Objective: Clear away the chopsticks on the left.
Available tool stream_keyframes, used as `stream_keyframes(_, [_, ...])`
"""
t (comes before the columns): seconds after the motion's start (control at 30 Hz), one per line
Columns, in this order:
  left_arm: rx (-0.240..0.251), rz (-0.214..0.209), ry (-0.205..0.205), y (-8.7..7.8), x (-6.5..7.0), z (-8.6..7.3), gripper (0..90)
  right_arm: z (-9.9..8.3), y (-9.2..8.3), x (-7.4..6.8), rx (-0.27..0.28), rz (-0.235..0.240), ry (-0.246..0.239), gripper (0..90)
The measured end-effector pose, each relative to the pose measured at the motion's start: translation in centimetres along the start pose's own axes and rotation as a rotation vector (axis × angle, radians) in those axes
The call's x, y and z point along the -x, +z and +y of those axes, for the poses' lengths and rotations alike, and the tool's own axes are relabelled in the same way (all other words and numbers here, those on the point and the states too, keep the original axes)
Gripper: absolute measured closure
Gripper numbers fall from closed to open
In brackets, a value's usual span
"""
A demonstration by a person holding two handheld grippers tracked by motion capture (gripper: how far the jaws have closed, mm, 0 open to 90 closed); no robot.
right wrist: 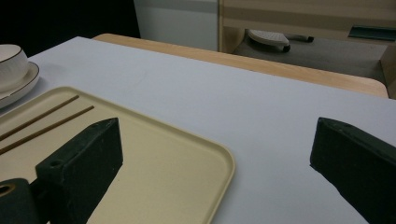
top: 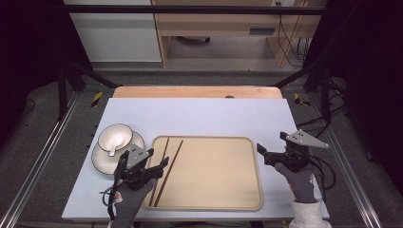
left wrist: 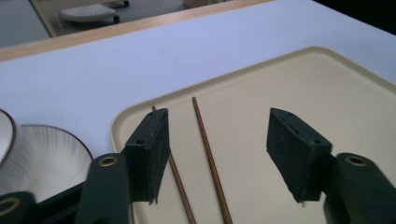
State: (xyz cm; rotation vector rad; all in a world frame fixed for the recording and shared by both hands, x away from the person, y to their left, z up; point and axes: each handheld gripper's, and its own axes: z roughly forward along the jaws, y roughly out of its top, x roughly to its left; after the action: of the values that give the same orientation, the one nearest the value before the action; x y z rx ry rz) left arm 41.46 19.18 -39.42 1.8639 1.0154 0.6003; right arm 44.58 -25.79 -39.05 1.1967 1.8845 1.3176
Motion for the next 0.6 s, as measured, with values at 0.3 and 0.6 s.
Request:
stream_keyframes(0.3, [0.033, -0.029, 0.022, -1.3, -3.8, -0.6, 22.3, -0.1, -0.1, 0.4, 0.001, -0.016, 0.005, 2.5])
stream_keyframes(0.6, [0.042, 0.026, -0.044, -2.7, -8.3, -2.6, 17.6, -0.6, 0.0, 1.1, -0.005, -0.038, 0.02, 2.7])
